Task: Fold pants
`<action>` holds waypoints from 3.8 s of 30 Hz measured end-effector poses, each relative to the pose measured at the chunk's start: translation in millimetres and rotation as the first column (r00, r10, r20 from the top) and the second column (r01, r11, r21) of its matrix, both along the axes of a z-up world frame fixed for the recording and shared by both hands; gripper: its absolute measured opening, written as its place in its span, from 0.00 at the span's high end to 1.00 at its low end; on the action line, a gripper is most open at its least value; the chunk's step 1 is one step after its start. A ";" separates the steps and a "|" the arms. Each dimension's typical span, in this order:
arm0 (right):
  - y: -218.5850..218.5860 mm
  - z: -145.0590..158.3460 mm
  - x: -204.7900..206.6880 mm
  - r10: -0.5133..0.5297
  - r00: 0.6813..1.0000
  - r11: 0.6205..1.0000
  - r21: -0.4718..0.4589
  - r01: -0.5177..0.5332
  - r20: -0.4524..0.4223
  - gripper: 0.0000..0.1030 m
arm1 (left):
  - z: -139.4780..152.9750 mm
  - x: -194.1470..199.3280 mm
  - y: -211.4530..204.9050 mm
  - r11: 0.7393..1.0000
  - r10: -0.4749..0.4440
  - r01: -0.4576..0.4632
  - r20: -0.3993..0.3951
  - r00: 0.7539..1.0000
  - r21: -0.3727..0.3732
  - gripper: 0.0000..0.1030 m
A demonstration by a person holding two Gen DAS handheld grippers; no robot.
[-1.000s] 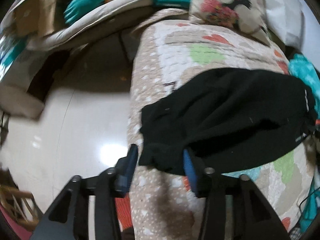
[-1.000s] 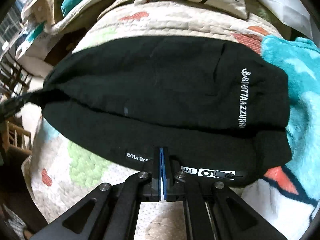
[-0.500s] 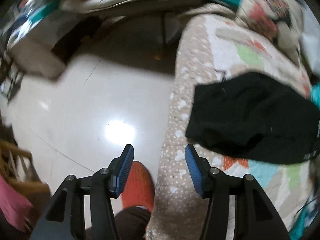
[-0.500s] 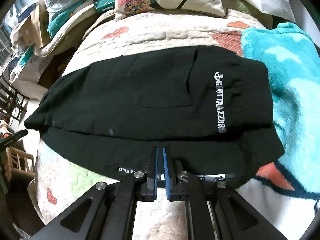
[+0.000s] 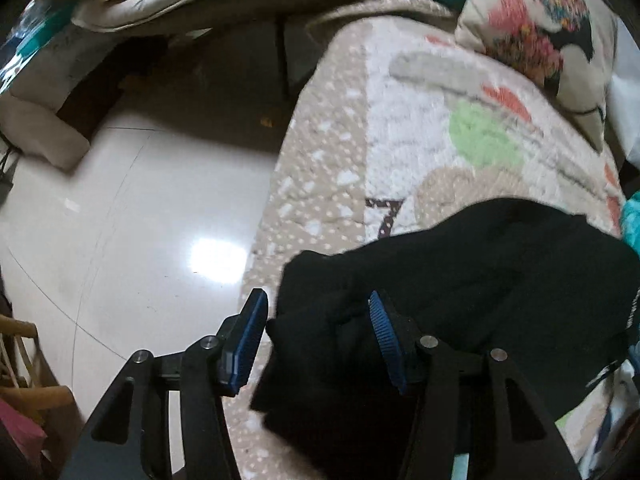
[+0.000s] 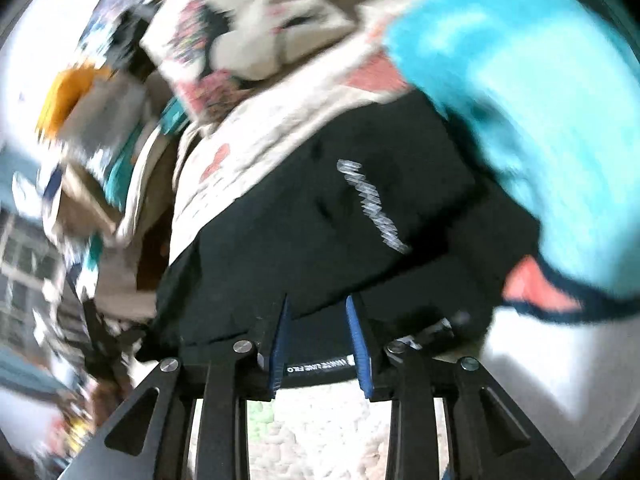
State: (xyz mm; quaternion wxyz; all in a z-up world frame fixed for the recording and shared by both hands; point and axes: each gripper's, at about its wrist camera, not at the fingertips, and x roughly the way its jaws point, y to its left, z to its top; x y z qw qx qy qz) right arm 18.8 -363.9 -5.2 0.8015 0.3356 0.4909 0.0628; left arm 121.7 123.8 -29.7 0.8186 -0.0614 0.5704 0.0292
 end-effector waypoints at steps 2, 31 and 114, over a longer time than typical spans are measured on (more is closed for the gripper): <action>-4.4 -6.8 2.2 -0.030 0.999 0.999 0.023 0.031 -0.026 0.69 | -3.2 -2.4 0.2 1.000 0.005 -0.005 0.008 1.000 -0.010 0.49; -6.9 4.0 -24.6 -0.274 0.961 0.949 -0.177 0.262 -0.046 0.85 | 49.5 -29.1 32.6 0.981 0.124 -0.100 0.141 0.982 -0.166 0.49; 459.1 -15.1 108.6 0.956 0.160 -0.007 -0.565 -0.825 -0.245 0.98 | -16.5 -112.0 99.3 0.821 0.458 -0.449 -0.061 0.887 -0.354 0.33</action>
